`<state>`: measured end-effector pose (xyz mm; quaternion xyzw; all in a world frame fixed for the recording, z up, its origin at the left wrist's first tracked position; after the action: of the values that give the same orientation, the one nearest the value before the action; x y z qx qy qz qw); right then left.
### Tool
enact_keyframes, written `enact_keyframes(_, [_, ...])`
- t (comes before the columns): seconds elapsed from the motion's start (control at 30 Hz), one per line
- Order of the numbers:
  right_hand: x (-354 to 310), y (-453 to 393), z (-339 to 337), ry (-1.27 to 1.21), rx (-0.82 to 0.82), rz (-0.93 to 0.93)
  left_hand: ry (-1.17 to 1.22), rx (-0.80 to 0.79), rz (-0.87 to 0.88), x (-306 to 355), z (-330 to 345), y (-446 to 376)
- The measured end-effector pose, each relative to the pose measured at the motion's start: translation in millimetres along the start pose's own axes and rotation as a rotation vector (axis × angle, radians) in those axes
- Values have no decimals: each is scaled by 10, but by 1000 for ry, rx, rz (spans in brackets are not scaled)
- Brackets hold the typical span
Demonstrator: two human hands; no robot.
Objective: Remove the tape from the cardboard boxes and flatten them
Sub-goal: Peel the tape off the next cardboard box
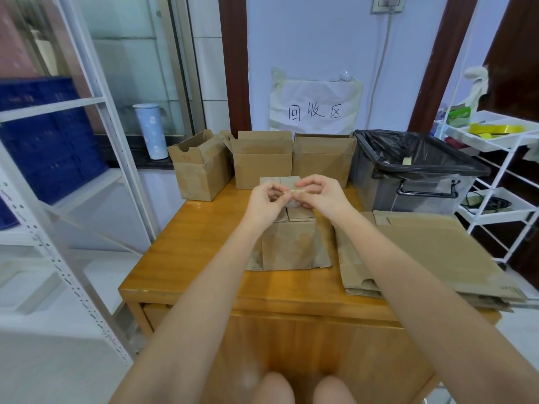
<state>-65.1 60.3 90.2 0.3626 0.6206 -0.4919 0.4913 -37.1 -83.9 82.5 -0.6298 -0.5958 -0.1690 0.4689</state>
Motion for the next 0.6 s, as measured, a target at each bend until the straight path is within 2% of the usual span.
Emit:
enact_keyframes(0.13, [-1,13,7,-48,10,80,28,15,-16,1,-13,1])
enact_keyframes(0.5, [-18,-16,38,94,-149,120,80,2,-15,29,-9,55])
enact_keyframes(0.6, [-12,-14,50,118,-146,105,103,1,-15,11,-13,48])
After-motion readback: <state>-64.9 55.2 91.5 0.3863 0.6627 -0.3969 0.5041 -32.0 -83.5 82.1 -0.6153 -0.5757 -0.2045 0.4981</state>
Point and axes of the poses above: each hand's wrist, its own y-axis away from the middle knuckle, its own z-axis out of the palm, x = y × z, the point moved 7 cm from there along -y, towards the middle knuckle, and after that the axes turned 14 degrees about -y, right-handed, at the moved point
